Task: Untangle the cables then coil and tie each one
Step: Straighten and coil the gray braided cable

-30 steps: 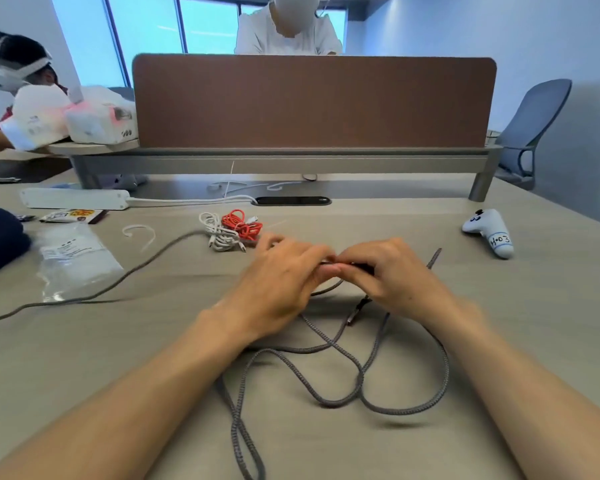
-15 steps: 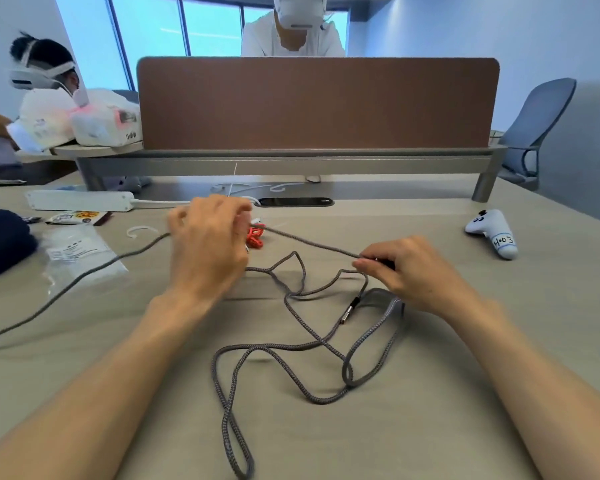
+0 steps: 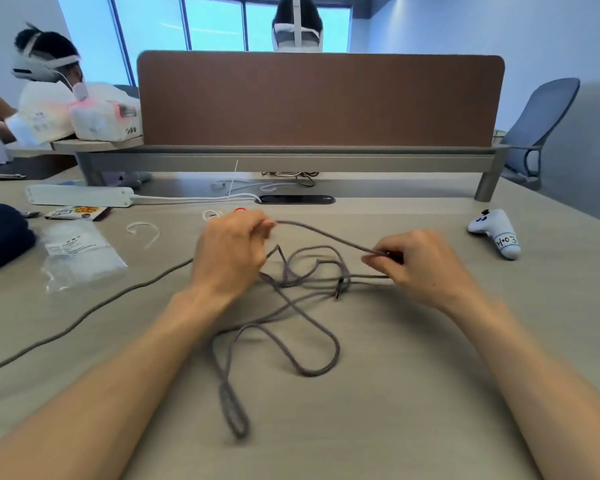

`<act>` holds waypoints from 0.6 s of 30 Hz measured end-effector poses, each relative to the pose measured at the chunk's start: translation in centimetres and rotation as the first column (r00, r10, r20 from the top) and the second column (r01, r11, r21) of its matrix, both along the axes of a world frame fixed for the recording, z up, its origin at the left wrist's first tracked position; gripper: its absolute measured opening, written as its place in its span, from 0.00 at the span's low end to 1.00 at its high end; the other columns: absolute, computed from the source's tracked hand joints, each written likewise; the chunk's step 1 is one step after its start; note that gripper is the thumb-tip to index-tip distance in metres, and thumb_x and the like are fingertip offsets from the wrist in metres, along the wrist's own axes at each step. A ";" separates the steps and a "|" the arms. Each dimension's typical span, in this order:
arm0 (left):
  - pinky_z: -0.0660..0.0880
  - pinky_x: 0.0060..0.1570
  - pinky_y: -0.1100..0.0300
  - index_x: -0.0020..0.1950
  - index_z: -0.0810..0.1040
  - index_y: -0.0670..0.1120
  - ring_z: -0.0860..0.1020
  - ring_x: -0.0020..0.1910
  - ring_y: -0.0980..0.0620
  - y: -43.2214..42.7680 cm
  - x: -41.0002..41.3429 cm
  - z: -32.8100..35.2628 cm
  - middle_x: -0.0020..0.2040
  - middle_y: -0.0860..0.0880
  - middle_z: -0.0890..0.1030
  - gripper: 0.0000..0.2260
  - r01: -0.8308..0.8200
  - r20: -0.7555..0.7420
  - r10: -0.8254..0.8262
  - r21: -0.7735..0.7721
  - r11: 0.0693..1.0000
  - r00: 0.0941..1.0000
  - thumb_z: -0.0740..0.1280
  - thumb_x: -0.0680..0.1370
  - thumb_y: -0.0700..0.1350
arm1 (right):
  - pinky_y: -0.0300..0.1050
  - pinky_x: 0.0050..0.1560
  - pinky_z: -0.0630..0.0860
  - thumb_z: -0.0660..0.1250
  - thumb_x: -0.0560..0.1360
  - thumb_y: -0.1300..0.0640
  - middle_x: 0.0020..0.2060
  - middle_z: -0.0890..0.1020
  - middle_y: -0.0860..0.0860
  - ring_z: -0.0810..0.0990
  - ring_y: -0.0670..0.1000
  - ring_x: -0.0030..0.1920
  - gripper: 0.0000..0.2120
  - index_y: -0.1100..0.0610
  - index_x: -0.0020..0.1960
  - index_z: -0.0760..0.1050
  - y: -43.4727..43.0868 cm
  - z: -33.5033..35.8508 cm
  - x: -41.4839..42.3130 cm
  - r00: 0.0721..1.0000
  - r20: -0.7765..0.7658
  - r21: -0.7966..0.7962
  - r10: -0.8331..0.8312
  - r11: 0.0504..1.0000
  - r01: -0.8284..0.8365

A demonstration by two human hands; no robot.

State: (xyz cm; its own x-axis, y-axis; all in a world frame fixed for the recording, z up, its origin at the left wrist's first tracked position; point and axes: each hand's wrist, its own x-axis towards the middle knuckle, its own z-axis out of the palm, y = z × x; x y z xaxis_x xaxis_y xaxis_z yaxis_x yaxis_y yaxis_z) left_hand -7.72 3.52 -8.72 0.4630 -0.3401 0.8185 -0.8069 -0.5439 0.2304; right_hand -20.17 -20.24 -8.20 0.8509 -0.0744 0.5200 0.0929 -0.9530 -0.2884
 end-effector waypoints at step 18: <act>0.59 0.61 0.52 0.66 0.70 0.50 0.71 0.61 0.52 0.0 -1.4 -0.2 0.63 0.51 0.75 0.22 0.008 -0.110 0.001 0.084 0.996 0.994 0.60 0.72 0.43 | 0.52 0.33 0.70 0.61 0.78 0.50 0.23 0.71 0.48 0.70 0.52 0.29 0.19 0.58 0.32 0.73 1.5 0.0 0.3 0.998 -0.025 0.102 0.051 0.994 -0.048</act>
State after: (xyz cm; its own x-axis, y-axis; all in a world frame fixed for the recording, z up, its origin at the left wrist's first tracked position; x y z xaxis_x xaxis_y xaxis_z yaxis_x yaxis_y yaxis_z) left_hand -9.15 3.52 -8.94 0.5474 -0.4071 0.7312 -0.7810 -0.5623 0.2717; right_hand -19.88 -18.73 -8.20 0.8689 -0.0825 0.4881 0.1301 -0.9133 -0.3859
